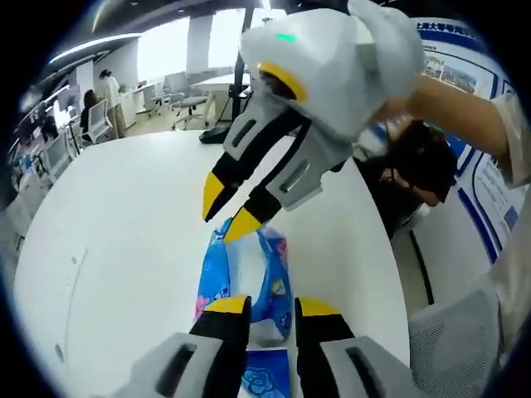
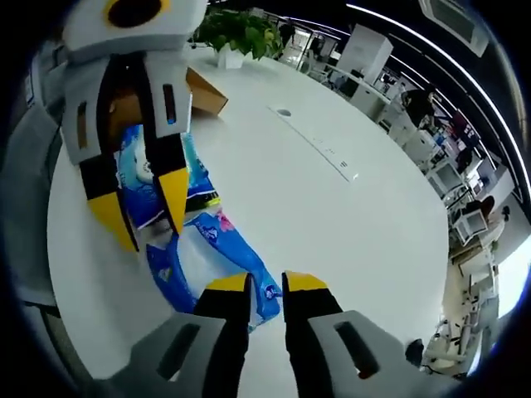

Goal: Operate the shoe box by opening the lid, removing the specified soft item, and placing it in the target area until the item is outside and the box remains undamaged.

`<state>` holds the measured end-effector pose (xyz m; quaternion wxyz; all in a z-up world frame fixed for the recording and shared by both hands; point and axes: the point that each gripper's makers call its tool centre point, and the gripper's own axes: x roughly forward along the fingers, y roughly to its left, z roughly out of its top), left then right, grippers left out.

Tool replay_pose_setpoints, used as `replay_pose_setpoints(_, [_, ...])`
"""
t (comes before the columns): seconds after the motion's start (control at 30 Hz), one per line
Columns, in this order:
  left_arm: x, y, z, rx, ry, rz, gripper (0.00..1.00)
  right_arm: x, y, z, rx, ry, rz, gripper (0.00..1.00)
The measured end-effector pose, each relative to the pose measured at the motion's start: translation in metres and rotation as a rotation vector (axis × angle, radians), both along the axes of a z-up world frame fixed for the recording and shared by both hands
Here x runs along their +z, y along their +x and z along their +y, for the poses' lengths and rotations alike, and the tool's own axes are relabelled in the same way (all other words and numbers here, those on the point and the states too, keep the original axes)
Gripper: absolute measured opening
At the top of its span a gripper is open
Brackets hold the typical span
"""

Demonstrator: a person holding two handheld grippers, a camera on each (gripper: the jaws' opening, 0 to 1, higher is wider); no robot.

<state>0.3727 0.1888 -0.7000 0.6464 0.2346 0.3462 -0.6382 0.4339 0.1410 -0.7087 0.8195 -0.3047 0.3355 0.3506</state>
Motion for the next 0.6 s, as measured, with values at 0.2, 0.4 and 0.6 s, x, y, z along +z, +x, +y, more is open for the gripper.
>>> replay_pose_setpoints(0.2, [0.016, 0.002, 0.012, 0.033, -0.020, -0.021, 0.25, 0.013, -0.010, 0.006, -0.002, 0.012, 0.009, 0.24])
replay_pose_setpoints(0.4, [0.033, 0.001, 0.031, 0.070, -0.046, -0.039, 0.30, 0.025, -0.019, 0.014, 0.005, 0.016, 0.012, 0.30])
replay_pose_setpoints(0.6, [0.045, 0.002, 0.057, 0.134, -0.069, -0.047, 0.35, 0.043, -0.028, 0.024, 0.011, 0.030, 0.000, 0.35])
